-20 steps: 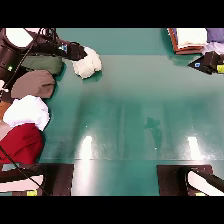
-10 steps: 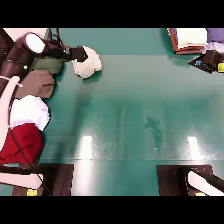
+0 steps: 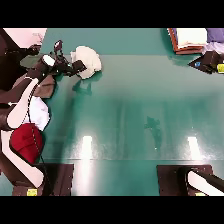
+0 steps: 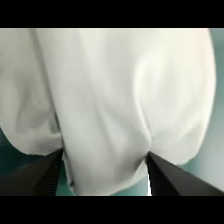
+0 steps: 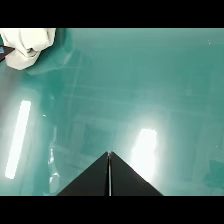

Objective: Fold the shirts.

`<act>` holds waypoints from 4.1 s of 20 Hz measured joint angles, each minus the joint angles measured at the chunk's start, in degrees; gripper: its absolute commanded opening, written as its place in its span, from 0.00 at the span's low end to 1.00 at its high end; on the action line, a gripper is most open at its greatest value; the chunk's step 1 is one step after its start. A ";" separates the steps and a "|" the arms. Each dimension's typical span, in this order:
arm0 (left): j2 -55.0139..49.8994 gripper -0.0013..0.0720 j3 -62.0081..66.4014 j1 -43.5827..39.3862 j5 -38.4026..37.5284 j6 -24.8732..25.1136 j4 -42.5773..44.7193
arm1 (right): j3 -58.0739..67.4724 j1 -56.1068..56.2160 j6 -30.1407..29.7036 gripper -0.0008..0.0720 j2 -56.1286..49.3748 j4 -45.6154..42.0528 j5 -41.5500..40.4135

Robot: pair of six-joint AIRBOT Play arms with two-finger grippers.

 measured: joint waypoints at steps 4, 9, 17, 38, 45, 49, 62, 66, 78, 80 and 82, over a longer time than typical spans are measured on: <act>-1.11 0.05 3.52 0.24 -1.25 1.27 -3.72 | 0.26 0.00 0.02 0.03 0.00 -0.04 0.02; -0.57 0.05 21.24 -0.59 -14.25 2.08 -5.27 | 7.10 -0.39 0.00 0.03 0.00 -0.28 0.04; 22.34 0.05 20.70 -11.41 -24.30 4.92 1.42 | 23.34 -4.35 0.00 0.03 0.02 -0.35 1.44; 23.58 0.84 -4.76 -13.97 -30.69 1.31 11.72 | 27.43 -2.16 0.00 0.04 -0.46 -0.46 8.02; 14.86 0.88 -16.52 -9.53 -22.38 2.84 0.50 | 27.43 -2.16 0.39 0.44 -5.60 -0.42 16.24; 11.37 0.84 -17.64 -9.49 -18.23 4.96 -6.49 | 27.43 -2.16 0.68 0.44 -9.07 -0.39 19.82; 13.42 0.05 -9.01 -7.74 -15.45 6.19 -5.70 | -5.22 0.39 -0.57 0.71 -13.25 -0.11 12.87; 14.69 0.05 -6.54 -7.52 -17.07 6.25 -2.95 | -20.00 7.32 -4.20 0.62 -14.51 3.65 0.11; 15.19 0.05 -5.55 -7.43 -20.13 6.32 0.70 | -11.80 24.61 -8.09 0.03 -32.57 9.86 -15.61; 15.85 0.05 -5.49 -7.43 -20.33 6.32 1.53 | -9.42 25.38 -8.11 0.03 -33.73 8.81 -15.89; 17.92 0.05 -4.87 -7.41 -19.87 6.32 3.69 | -6.97 24.83 -6.84 0.03 -33.24 5.95 -15.78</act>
